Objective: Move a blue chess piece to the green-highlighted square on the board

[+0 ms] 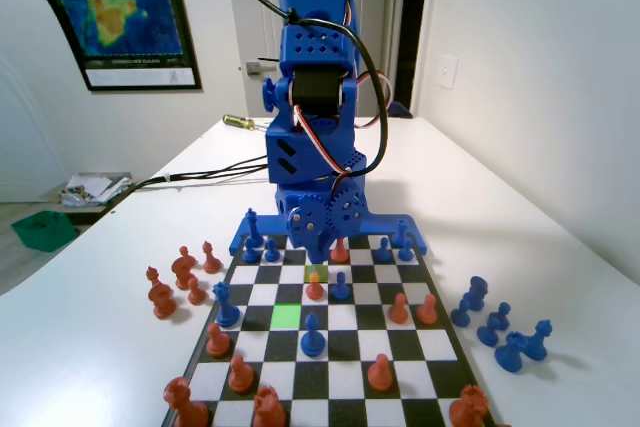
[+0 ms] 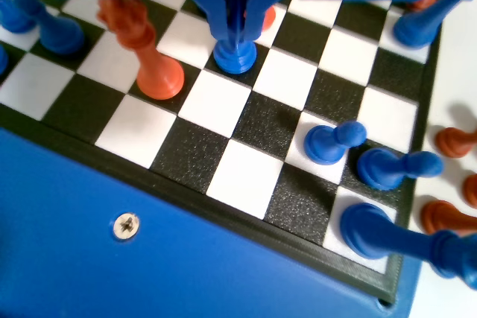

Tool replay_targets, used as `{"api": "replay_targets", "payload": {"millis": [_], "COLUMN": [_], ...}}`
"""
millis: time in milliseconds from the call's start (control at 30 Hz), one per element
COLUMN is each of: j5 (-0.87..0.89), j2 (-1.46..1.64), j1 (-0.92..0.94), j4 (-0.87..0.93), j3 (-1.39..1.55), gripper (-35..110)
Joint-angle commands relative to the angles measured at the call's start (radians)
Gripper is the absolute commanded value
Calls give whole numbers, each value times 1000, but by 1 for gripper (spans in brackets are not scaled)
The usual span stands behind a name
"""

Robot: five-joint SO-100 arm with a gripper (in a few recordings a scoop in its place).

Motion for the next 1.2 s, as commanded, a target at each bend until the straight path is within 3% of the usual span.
{"api": "replay_targets", "payload": {"millis": [0,267,567,1167], "j5": [-31,-37,-60,-37], "j2": [25,32,74,71], "j1": [9,12,20,86], "j4": [-5,3,227,482], "j3": [0,-3,-120,-377], "gripper": [1,1,1,1]}}
